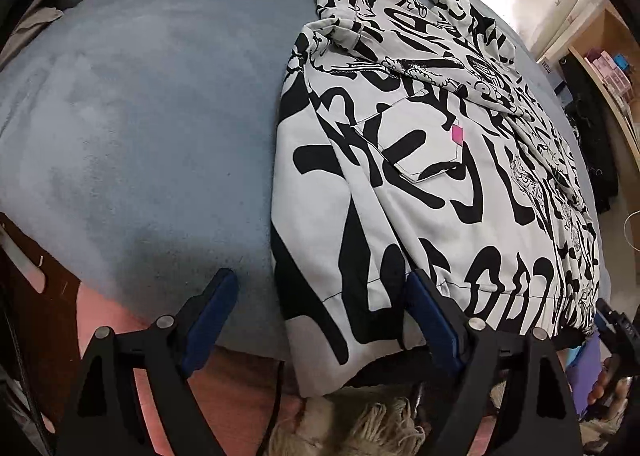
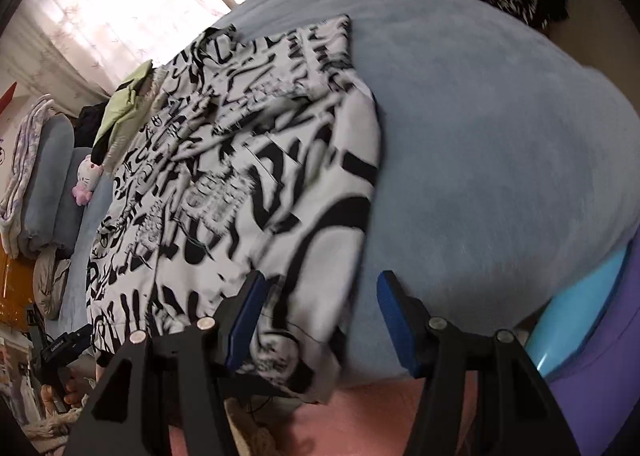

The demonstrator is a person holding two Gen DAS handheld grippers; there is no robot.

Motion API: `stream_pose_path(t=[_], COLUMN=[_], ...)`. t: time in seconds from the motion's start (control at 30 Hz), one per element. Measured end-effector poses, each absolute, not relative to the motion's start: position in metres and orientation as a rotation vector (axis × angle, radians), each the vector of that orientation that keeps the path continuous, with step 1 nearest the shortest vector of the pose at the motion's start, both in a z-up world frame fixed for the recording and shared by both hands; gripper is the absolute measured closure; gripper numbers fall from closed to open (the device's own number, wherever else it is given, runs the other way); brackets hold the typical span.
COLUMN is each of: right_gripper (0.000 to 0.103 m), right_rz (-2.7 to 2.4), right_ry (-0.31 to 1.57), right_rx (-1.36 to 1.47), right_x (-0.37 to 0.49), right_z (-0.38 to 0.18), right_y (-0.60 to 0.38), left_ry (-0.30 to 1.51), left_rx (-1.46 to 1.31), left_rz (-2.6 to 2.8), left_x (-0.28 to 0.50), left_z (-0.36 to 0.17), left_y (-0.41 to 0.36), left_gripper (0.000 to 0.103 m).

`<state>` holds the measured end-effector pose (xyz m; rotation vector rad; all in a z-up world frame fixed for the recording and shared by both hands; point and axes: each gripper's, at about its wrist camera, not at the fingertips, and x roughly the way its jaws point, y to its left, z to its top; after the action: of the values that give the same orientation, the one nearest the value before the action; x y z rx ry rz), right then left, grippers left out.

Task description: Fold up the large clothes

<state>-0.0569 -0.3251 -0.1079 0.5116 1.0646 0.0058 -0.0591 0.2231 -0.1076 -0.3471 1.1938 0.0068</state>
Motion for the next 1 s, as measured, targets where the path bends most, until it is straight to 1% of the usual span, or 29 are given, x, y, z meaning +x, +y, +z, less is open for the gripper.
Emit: stream_pose_path(t=[0.17,0.33,0.4,0.47,0.6,0.7,0.73,0.77,0.8,0.83,0.87,0.9,0.93,1.0], right_gripper=[0.045,0.043,0.043,0.039,0.039,0.04,0.043,0.051,0.054,0.06,0.068,0.071,0.076,0.076], right_rz=[0.044,0.17,0.186,0.205,0.217,0.214,0.211,0.207,0.209,0.212,0.216,0.222,0.227,0.232], right_ry=[1.063,1.084,1.085,1.081,1.055,1.036,1.034,1.032,1.031,1.027,1.022,1.016,1.01,1.0], right_rx=[0.537,0.568,0.55,0.584,0.633,0.635,0.624,0.616,0.614,0.62,0.627,0.63,0.63,0.618], right_x=[-0.057,-0.053,-0.052,-0.049,-0.046,-0.048,-0.048,-0.048,-0.049,-0.05,-0.05,-0.05,-0.05,-0.05], right_z=[-0.115,-0.122,-0.124,-0.13,-0.14,-0.14,-0.139,-0.138,-0.138,-0.137,-0.136,-0.134,-0.132,-0.127], right_y=[-0.326,-0.307,-0.3,-0.3,-0.301,-0.3,-0.299,-0.299,-0.3,-0.301,-0.302,-0.302,-0.301,-0.299], left_ry=[1.191,1.193,1.192,1.189,1.177,1.182,1.186,1.191,1.195,1.201,1.202,1.201,1.198,1.191], left_rx=[-0.372,-0.416,-0.436,-0.454,-0.478,-0.46,-0.456,-0.458,-0.457,-0.452,-0.447,-0.441,-0.434,-0.416], left_rz=[0.004,-0.012,-0.022,-0.028,-0.016,0.004,0.007,0.01,0.013,0.013,0.015,0.015,0.012,0.007], left_x=[-0.056,-0.053,-0.051,-0.049,-0.046,-0.042,-0.042,-0.04,-0.039,-0.038,-0.037,-0.037,-0.038,-0.038], left_z=[-0.113,-0.119,-0.122,-0.126,-0.132,-0.132,-0.131,-0.131,-0.13,-0.129,-0.128,-0.126,-0.125,-0.122], left_y=[0.224,0.23,0.233,0.234,0.231,0.226,0.225,0.224,0.224,0.223,0.222,0.22,0.218,0.215], left_gripper=[0.014,0.012,0.009,0.007,0.003,0.003,0.003,0.003,0.004,0.005,0.008,0.012,0.015,0.02])
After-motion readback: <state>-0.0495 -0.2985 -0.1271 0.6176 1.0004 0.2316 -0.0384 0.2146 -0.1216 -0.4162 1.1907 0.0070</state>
